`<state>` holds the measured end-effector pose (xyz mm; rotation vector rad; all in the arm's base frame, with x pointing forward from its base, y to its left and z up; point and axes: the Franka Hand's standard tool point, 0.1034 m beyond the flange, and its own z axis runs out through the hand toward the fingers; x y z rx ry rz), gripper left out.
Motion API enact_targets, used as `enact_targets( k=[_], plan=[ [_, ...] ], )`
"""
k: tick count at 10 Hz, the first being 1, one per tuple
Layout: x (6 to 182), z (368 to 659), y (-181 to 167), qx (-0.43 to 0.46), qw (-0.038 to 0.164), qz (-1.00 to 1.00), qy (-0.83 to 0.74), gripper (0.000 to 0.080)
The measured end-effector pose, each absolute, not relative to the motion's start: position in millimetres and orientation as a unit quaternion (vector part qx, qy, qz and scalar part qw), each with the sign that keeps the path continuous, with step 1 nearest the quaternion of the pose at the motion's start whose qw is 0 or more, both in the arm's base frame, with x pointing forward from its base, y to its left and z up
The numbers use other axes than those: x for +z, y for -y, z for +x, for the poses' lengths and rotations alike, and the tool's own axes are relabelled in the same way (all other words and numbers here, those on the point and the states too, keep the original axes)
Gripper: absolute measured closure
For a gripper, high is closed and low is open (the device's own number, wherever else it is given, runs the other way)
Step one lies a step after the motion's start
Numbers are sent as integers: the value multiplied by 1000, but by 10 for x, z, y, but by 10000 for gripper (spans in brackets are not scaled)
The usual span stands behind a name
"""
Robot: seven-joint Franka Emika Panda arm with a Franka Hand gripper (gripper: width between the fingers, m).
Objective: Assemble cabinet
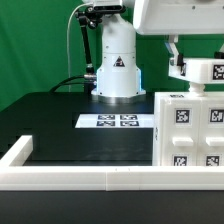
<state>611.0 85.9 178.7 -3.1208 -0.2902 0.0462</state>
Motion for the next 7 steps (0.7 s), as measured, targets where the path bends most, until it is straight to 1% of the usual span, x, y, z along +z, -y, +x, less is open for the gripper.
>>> enact_targets(
  k=[7],
  plan=[
    [1793, 6142, -848, -4, 4, -996, 83, 239]
  ],
)
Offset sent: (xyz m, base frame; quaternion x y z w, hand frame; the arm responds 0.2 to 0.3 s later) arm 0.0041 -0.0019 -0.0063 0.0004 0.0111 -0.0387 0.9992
